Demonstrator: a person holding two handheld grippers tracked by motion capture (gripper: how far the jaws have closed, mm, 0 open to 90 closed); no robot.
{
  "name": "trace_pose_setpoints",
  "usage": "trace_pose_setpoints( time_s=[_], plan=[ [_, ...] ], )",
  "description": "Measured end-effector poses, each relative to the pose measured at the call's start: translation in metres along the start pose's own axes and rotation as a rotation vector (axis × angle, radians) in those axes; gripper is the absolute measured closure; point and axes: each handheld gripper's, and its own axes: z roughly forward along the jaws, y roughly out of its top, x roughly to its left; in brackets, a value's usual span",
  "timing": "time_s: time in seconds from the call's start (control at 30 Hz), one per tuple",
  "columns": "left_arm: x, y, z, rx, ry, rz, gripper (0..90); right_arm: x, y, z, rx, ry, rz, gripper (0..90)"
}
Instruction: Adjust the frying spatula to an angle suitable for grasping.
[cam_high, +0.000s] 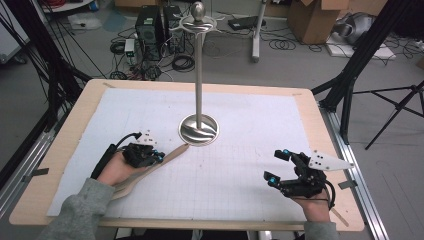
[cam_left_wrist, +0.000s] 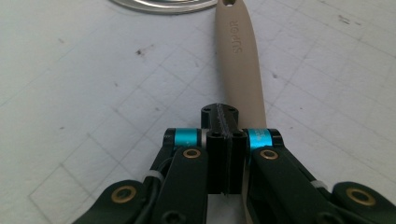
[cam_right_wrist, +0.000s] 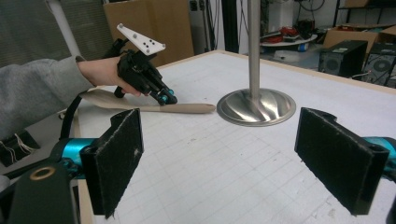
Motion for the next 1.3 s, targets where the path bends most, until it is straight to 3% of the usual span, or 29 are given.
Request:
trace_pose_setpoints(
  time_s=[0.1, 0.43, 0.6, 0.93, 1.2, 1.3],
  plan=[
    [-0.004, 0.001, 0.001, -0.004, -0.052, 0.029, 89.6, 0.000, 0.000, 0.000, 0.001, 0.003, 0.000, 14.1],
    [-0.014, 0.003, 0.003, -0.003, -0.156, 0.089, 89.6, 0.000, 0.000, 0.000, 0.003, 0.006, -0.001, 14.2],
    [-0.016, 0.004, 0.003, 0.005, -0.169, 0.103, 89.6, 0.000, 0.000, 0.000, 0.005, 0.005, 0.000, 14.2],
    [-0.017, 0.004, 0.002, -0.003, -0.146, 0.113, 89.5, 0.000, -0.001, 0.000, 0.007, 0.008, 0.004, 14.2],
    [-0.011, 0.005, -0.019, -0.068, -0.133, 0.096, 89.5, -0.002, -0.001, 0.000, 0.002, 0.007, -0.001, 14.2],
    [-0.010, 0.005, -0.028, -0.070, -0.152, 0.102, 84.1, -0.001, -0.001, 0.001, 0.003, 0.009, 0.000, 14.2]
  ],
)
